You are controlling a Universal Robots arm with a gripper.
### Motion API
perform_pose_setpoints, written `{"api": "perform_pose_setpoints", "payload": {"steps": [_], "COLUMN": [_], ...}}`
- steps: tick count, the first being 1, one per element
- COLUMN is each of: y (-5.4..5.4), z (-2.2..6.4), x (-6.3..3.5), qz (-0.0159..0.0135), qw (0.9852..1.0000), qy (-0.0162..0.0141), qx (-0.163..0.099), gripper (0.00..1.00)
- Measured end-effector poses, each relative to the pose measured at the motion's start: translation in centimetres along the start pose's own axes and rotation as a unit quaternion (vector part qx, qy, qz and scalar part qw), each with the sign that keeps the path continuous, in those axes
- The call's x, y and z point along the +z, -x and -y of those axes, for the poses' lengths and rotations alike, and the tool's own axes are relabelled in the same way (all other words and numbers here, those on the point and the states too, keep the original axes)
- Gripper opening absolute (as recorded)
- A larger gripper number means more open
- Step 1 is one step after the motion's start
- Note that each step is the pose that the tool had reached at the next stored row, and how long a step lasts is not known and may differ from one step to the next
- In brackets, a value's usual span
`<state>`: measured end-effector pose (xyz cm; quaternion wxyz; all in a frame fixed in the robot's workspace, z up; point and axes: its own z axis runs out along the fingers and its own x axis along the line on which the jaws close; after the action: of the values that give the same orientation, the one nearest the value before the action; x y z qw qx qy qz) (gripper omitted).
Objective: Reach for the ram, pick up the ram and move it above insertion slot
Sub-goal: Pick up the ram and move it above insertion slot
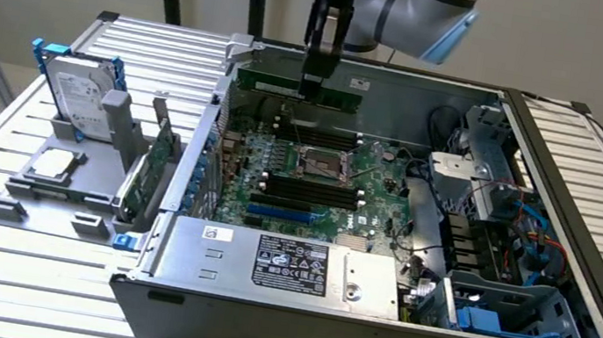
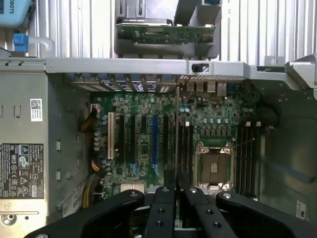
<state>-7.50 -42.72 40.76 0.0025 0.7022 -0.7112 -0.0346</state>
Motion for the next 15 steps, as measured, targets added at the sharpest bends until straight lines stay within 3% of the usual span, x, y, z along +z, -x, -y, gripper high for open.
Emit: {"api": "perform_pose_setpoints", "payload": {"steps": [5, 10, 15], "y": [0.8, 1.5, 2.0], "z": [1.79, 3.01, 3.32], "x": [0.03, 0.12, 0.24], "qz": [0.0000, 0.0000, 0.0001], "qw": [1.0000, 1.0000, 0.9999], "qy": [0.0000, -0.0016, -0.0102], "qx": [0.000, 0.000, -0.001], "gripper": [0.13, 0.13, 0.13]}}
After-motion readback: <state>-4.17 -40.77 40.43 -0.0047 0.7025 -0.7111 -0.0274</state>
